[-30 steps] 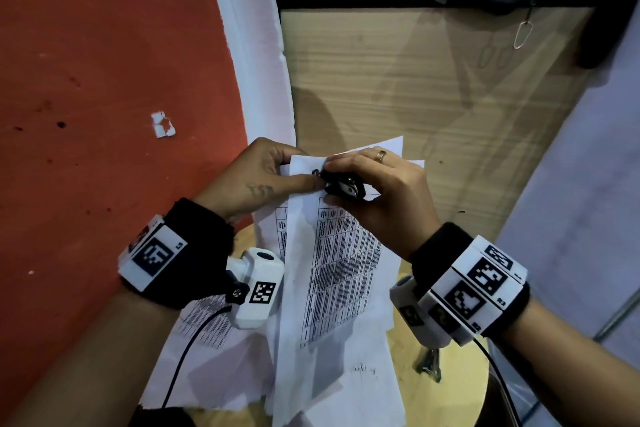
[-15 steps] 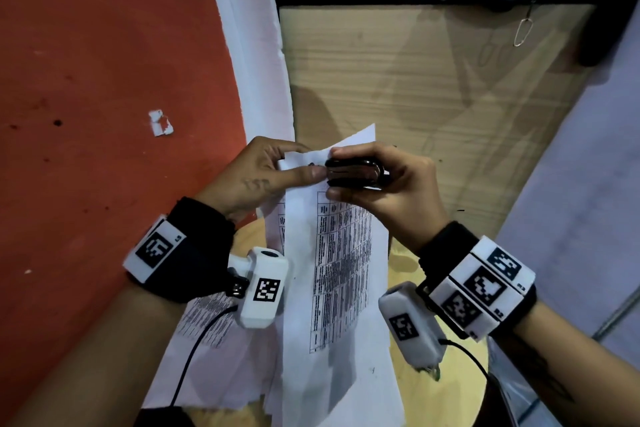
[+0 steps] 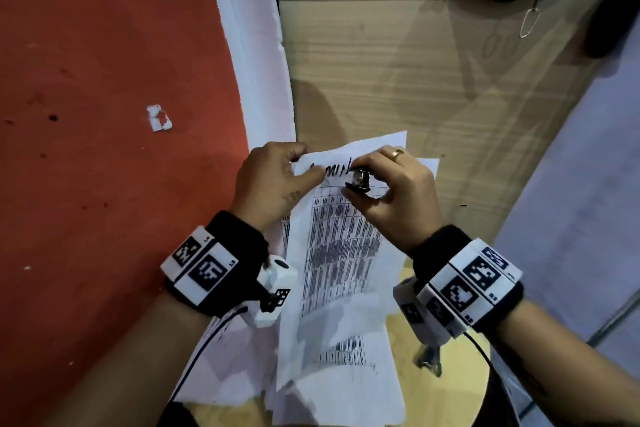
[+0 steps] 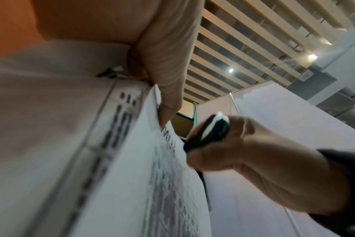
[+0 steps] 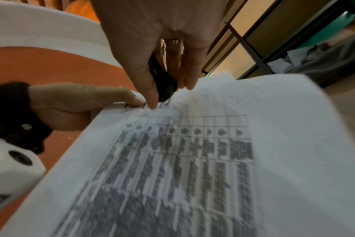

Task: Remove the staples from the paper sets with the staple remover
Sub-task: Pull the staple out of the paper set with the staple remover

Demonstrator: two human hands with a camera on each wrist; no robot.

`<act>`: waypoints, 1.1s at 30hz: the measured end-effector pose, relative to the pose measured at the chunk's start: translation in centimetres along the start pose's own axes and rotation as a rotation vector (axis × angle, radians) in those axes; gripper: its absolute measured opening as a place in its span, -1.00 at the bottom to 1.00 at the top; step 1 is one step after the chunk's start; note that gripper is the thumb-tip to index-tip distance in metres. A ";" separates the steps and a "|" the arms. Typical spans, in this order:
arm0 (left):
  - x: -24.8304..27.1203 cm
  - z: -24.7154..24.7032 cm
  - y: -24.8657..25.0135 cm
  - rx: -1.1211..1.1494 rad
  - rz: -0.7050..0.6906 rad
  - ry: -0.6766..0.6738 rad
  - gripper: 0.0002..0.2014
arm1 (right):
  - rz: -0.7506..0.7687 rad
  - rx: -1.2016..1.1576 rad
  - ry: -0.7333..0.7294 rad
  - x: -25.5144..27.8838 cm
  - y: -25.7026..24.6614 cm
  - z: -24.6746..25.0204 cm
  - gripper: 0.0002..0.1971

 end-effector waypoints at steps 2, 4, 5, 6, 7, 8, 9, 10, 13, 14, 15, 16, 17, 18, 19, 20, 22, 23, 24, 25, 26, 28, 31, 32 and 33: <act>-0.3 0.1 -0.5 -0.007 0.015 -0.030 -0.84 | -0.055 0.041 -0.041 1.0 1.6 -0.6 -0.79; -0.6 0.3 -0.9 -0.019 0.014 -0.057 -0.85 | -0.146 0.049 -0.087 2.2 3.1 -1.4 -0.82; -0.7 0.4 -1.2 -0.018 0.010 -0.068 -0.83 | -0.206 0.043 -0.114 3.0 4.0 -1.8 -0.82; -0.8 0.4 -1.4 -0.018 0.011 -0.078 -0.79 | -0.277 0.040 -0.151 3.8 5.0 -2.2 -0.81; -1.0 0.3 -1.7 -0.018 0.008 -0.088 -0.72 | -0.356 0.040 -0.200 4.6 6.0 -2.7 -0.78; -1.1 0.3 -2.0 -0.024 0.010 -0.100 -0.66 | -0.439 0.039 -0.260 5.4 7.0 -3.2 -0.74; -1.2 0.2 -2.4 -0.022 0.013 -0.111 -0.63 | -0.513 0.032 -0.318 6.2 7.9 -3.8 -0.70; -1.3 0.2 -2.6 -0.025 0.019 -0.120 -0.62 | -0.579 0.021 -0.365 6.8 8.7 -4.2 -0.66; -1.7 0.2 -3.3 -0.032 0.029 -0.147 -0.62 | -0.759 -0.049 -0.414 8.3 10.9 -4.9 -0.62; -1.7 0.3 -3.5 -0.031 0.034 -0.162 -0.61 | -0.806 -0.092 -0.420 8.6 11.3 -5.0 -0.62; -1.8 0.3 -3.7 -0.025 0.036 -0.180 -0.61 | -0.850 -0.181 -0.411 8.8 11.6 -5.2 -0.64; -1.8 0.5 -3.8 -0.020 0.047 -0.198 -0.61 | -0.903 -0.315 -0.388 9.0 11.8 -5.3 -0.66; -1.9 0.5 -3.9 -0.003 0.061 -0.224 -0.63 | -0.964 -0.477 -0.359 9.2 12.0 -5.4 -0.67; -1.9 0.6 -4.0 0.034 0.074 -0.256 -0.71 | -1.031 -0.647 -0.352 9.4 11.9 -5.6 -0.65; -1.9 0.6 -4.0 0.089 0.082 -0.293 -0.84 | -1.094 -0.798 -0.371 9.6 11.8 -5.9 -0.62; -1.9 0.6 -3.8 0.131 0.091 -0.335 -0.94 | -1.139 -0.907 -0.419 9.7 11.6 -6.3 -0.55; -1.9 0.9 -3.6 0.179 0.106 -0.394 -0.93 | -1.152 -1.025 -0.522 9.8 11.2 -7.1 -0.39; -2.0 1.1 -3.7 0.193 0.107 -0.413 -0.89 | -1.142 -1.055 -0.542 9.8 11.2 -7.3 -0.35; -2.1 1.3 -3.6 0.200 0.099 -0.429 -0.85 | -1.132 -1.071 -0.545 9.8 11.2 -7.5 -0.34; -2.2 1.6 -3.5 0.203 0.094 -0.442 -0.83 | -1.123 -1.085 -0.549 9.6 11.0 -7.5 -0.36; -2.3 1.8 -3.5 0.201 0.094 -0.443 -0.83 | -1.110 -1.090 -0.553 9.4 10.8 -7.5 -0.40; -2.6 2.5 -4.2 0.230 0.118 -0.380 -0.80 | -1.080 -1.056 -0.550 8.8 10.3 -7.0 -0.51; -2.9 3.9 -6.2 0.395 0.210 -0.141 -0.49 | -1.091 -1.000 -0.477 7.7 10.3 -6.4 -0.65; -2.3 4.0 -7.1 0.470 0.290 -0.057 -0.40 | -1.113 -1.028 -0.426 7.4 10.4 -6.2 -0.69; -1.1 3.2 -8.6 0.533 0.379 -0.020 -0.36 | -1.139 -1.081 -0.374 7.1 10.4 -6.1 -0.70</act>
Point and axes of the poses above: each hand's wrist, its own x-axis away from the middle knuckle, its own z-axis out of the back of the hand, y = z × x, the point moved 6 cm from there along -x, towards the middle knuckle, and after that the axes turned 1 degree about -x, right-handed, at the moved point
